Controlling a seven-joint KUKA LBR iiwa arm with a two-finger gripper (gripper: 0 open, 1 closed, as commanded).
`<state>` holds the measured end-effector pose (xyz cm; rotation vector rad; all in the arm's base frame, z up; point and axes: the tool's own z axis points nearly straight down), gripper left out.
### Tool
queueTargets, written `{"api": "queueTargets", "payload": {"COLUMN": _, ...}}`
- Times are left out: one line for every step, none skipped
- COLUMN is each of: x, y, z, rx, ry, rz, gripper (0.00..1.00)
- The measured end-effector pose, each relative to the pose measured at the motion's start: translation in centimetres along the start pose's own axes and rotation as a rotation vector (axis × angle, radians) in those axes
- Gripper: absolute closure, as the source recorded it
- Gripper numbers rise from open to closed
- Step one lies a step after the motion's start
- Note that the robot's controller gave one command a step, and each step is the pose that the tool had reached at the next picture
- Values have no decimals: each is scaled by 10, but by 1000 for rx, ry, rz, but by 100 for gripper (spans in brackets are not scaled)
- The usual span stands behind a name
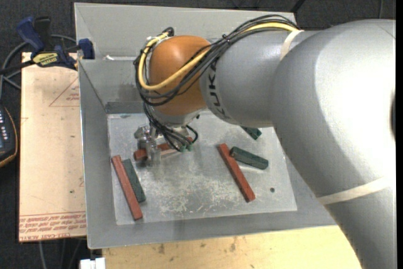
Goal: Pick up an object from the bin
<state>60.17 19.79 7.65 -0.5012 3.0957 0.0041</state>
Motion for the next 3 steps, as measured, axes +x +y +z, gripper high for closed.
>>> {"api": "queueTargets", "payload": {"x": 1, "y": -1, "z": 0, "rx": 0, "ry": 2, "rz": 2, "gripper": 0}}
{"api": "queueTargets", "payload": {"x": 1, "y": -1, "z": 0, "rx": 0, "ry": 3, "rz": 2, "gripper": 100}}
{"api": "queueTargets", "payload": {"x": 19, "y": 39, "z": -129, "rx": -1, "ry": -5, "rz": 4, "gripper": 100}}
